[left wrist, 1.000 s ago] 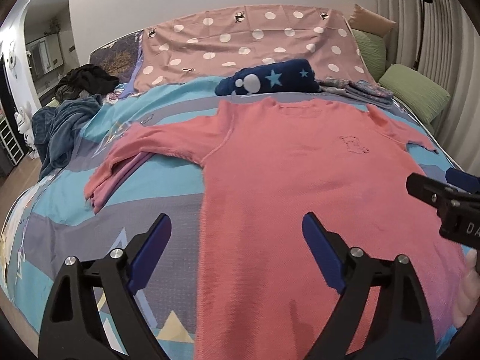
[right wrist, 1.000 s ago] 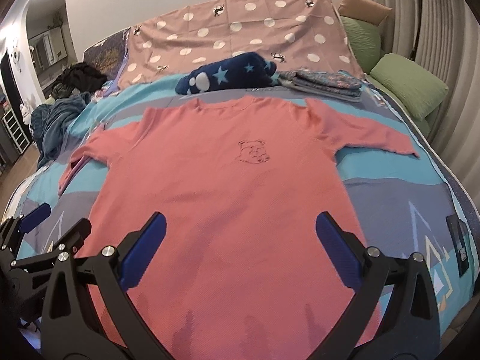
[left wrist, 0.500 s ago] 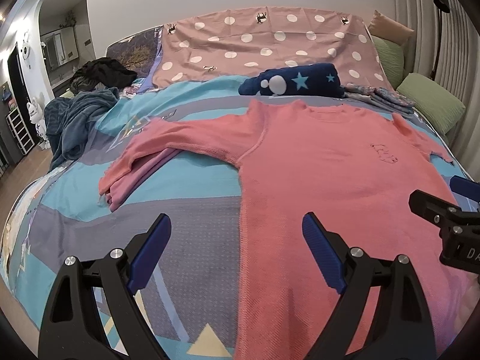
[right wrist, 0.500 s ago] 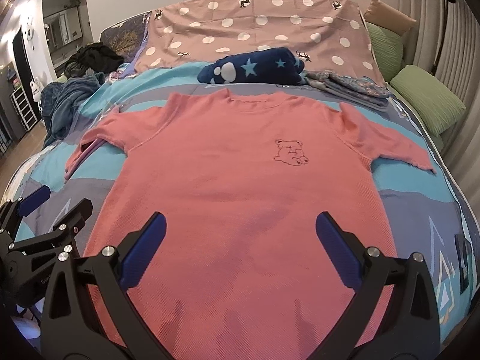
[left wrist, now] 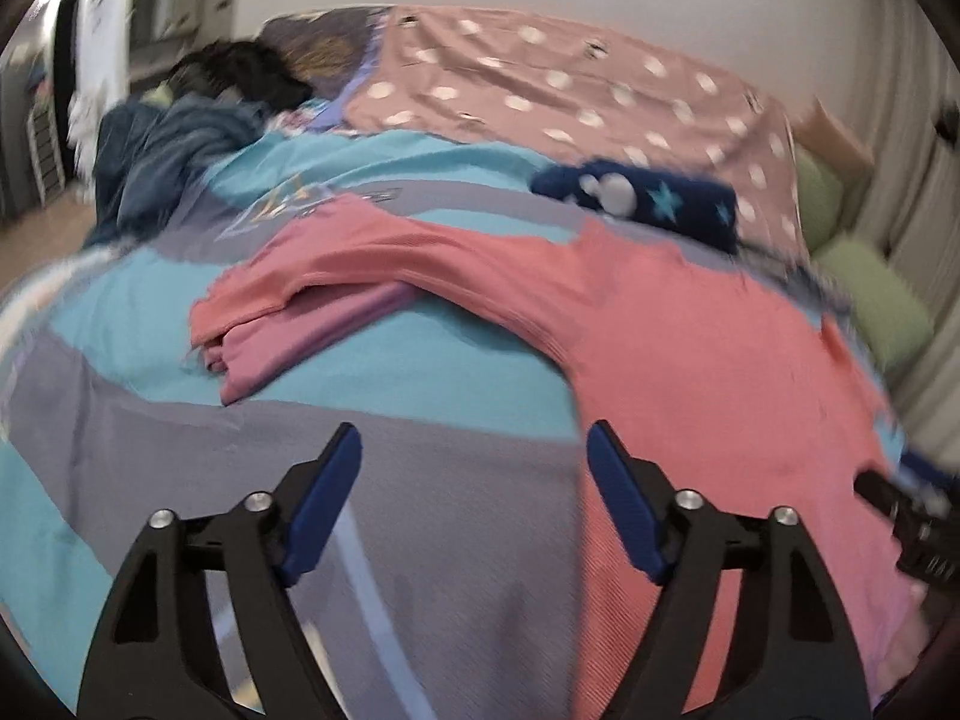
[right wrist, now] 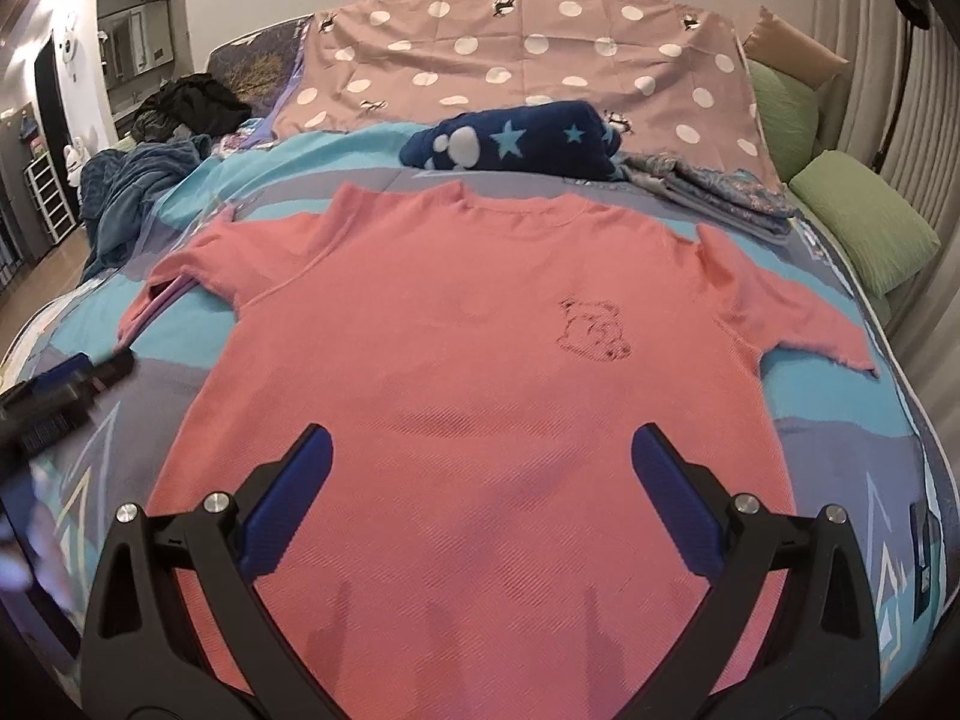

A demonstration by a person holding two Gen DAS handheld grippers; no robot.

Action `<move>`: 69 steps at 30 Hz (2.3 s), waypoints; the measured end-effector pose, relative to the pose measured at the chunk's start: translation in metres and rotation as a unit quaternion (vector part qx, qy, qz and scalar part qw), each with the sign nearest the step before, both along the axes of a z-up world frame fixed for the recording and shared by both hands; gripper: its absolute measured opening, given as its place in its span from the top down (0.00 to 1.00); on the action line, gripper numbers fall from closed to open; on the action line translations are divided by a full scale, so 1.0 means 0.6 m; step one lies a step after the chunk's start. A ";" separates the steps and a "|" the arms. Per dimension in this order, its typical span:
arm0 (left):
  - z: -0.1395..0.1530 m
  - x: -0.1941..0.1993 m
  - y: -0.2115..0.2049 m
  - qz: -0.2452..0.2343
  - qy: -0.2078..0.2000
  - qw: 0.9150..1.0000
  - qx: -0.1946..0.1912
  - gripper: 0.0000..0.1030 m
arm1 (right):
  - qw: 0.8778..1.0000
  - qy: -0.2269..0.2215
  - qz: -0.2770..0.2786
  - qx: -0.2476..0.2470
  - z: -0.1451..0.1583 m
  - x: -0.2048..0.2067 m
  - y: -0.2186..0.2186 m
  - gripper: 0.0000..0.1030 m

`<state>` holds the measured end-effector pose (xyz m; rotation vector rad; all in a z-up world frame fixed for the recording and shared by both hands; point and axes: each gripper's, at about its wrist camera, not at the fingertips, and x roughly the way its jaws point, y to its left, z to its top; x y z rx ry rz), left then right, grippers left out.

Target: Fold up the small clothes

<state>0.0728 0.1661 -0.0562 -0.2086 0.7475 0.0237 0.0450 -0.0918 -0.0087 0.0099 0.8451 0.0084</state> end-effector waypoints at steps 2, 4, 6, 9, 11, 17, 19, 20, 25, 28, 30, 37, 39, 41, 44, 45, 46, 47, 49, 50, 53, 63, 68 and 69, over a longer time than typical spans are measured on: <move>-0.002 0.025 0.059 0.020 -0.004 0.999 -0.046 0.33 | 1.000 0.005 -0.009 0.000 -0.004 0.008 -0.010 0.02; -0.014 0.050 0.125 0.051 0.002 0.994 -0.092 0.36 | 1.000 0.009 -0.018 0.000 -0.007 0.014 -0.023 0.02; -0.035 0.073 0.193 0.086 0.014 0.986 -0.141 0.42 | 1.000 0.010 -0.028 -0.002 -0.009 0.019 -0.034 0.02; -0.065 0.105 0.266 0.118 0.032 0.970 -0.209 0.55 | 0.999 0.014 -0.040 -0.004 -0.014 0.029 -0.046 0.02; -0.094 0.135 0.301 0.113 0.050 0.950 -0.286 0.56 | 0.999 0.018 -0.047 -0.004 -0.019 0.034 -0.051 0.02; -0.169 0.196 0.328 0.152 0.085 0.901 -0.398 0.56 | 0.999 0.023 -0.044 -0.001 -0.025 0.045 -0.046 0.02; -0.186 0.208 0.329 0.162 0.079 0.881 -0.438 0.53 | 0.999 0.022 -0.037 -0.010 -0.026 0.045 -0.040 0.02; -0.190 0.209 0.333 0.168 0.073 0.877 -0.444 0.51 | 0.999 0.021 -0.036 -0.013 -0.025 0.046 -0.038 0.02; -0.204 0.232 0.351 0.208 0.036 0.850 -0.482 0.65 | 0.999 0.025 -0.036 -0.011 -0.028 0.051 -0.037 0.02; -0.195 0.238 0.365 0.205 0.010 0.844 -0.495 0.95 | 0.999 0.020 -0.033 -0.011 -0.025 0.048 -0.038 0.02; -0.167 0.232 0.365 0.203 -0.013 0.852 -0.482 0.96 | 0.999 0.014 -0.034 -0.014 -0.022 0.045 -0.042 0.02; 0.045 0.237 0.256 0.092 -0.102 0.929 -0.343 0.97 | 0.998 0.013 -0.058 0.006 -0.026 0.037 -0.074 0.02; 0.099 0.242 0.183 0.030 -0.115 0.944 -0.308 0.97 | 0.998 0.012 -0.064 0.011 -0.027 0.034 -0.085 0.02; 0.132 0.247 0.101 -0.037 -0.114 0.954 -0.274 0.97 | 0.997 0.010 -0.071 0.015 -0.026 0.029 -0.097 0.02; 0.146 0.243 -0.057 -0.138 -0.091 0.969 -0.183 0.97 | 0.996 0.007 -0.087 0.020 -0.025 0.021 -0.119 0.02; 0.137 0.239 -0.101 -0.163 -0.083 0.972 -0.150 0.96 | 0.995 0.007 -0.093 0.021 -0.025 0.018 -0.128 0.02; 0.123 0.233 -0.164 -0.201 -0.070 0.973 -0.093 0.96 | 0.995 0.006 -0.098 0.021 -0.024 0.015 -0.136 0.02; 0.102 0.221 -0.222 -0.235 -0.057 0.970 -0.038 0.95 | 0.994 0.006 -0.103 0.022 -0.023 0.013 -0.144 0.02; 0.057 0.199 -0.290 -0.284 -0.027 0.958 0.019 0.91 | 0.993 0.006 -0.112 0.021 -0.021 0.006 -0.161 0.02; 0.033 0.185 -0.309 -0.303 -0.010 0.953 0.025 0.91 | 0.993 0.004 -0.115 0.020 -0.020 0.002 -0.170 0.02; -0.012 0.174 -0.278 -0.285 0.032 0.958 -0.003 0.91 | 0.992 0.002 -0.125 0.014 -0.019 -0.007 -0.190 0.02; -0.037 0.244 0.190 0.075 0.020 0.967 -0.244 0.51 | 0.992 0.006 -0.127 0.027 -0.028 0.004 -0.199 0.02; -0.136 0.291 0.343 0.184 0.048 0.894 -0.405 0.51 | 0.994 0.006 -0.110 0.012 -0.027 0.016 -0.173 0.02; -0.163 0.299 0.363 0.202 0.051 0.873 -0.440 0.51 | 0.994 0.008 -0.110 0.008 -0.028 0.018 -0.170 0.02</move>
